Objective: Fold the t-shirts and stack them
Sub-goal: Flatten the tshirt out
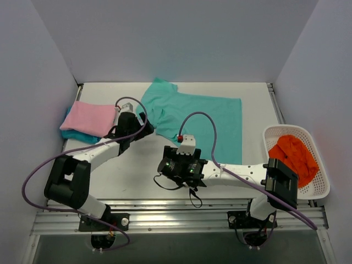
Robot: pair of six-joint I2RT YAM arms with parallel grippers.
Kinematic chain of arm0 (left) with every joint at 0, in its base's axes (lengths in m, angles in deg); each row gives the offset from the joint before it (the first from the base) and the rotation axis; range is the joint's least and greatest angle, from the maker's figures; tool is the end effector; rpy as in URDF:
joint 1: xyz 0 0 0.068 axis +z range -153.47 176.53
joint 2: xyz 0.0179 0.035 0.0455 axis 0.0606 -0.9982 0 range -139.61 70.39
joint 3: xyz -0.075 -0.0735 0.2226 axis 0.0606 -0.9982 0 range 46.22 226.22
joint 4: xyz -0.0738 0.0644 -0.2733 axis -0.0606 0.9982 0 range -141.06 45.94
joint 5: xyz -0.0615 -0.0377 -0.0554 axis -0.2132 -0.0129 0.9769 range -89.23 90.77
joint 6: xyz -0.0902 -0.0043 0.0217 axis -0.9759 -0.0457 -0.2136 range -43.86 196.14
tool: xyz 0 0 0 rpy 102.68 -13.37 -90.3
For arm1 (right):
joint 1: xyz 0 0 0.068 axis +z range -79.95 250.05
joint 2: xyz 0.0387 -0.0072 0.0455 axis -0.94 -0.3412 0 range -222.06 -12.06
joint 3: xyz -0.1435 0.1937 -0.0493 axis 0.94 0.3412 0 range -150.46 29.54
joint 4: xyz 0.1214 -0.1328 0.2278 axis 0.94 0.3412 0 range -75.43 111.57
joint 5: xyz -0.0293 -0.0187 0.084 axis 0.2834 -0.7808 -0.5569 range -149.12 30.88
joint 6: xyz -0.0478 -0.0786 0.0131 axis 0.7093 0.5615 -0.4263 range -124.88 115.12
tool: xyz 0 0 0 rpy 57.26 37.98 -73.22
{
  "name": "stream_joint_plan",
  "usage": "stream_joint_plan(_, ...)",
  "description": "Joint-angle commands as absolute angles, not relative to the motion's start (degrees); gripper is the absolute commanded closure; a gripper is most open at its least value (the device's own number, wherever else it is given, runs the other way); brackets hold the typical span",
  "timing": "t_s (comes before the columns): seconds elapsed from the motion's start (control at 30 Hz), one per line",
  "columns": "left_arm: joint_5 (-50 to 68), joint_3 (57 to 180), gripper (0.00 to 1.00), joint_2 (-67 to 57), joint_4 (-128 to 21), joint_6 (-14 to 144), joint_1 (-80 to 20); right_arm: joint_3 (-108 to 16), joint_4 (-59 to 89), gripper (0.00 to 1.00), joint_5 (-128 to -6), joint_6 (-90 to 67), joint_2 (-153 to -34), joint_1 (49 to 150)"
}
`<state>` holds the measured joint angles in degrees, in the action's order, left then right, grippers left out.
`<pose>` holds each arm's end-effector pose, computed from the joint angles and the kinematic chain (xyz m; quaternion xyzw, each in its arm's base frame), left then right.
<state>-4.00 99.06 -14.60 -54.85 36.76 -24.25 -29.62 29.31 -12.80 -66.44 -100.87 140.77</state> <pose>0.3793 -0.1365 0.1784 -0.1598 0.8433 -0.2256 0.4609 0.1820 0.3372 0.1733 0.0843 0.8570 0.1792 0.4757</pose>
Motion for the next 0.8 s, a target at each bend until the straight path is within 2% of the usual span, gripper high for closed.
stream_joint_plan(0.0, -3.4, 94.0, 0.06, -18.3, -62.5, 33.0, -27.5, -30.4, 31.8, 0.11, -9.5, -67.6, -99.7, 141.1)
stream_joint_plan(0.3, -2.4, 94.4, 0.06, -29.7, -72.1, 29.8, -31.2, -29.2, 33.1, 0.11, -7.3, -67.7, -95.7, 140.1)
stream_joint_plan(0.77, -8.7, 98.4, 0.03, -38.4, -76.8, 29.6, -32.5, -25.0, 33.0, 0.11, -7.1, -67.1, -90.5, 137.3)
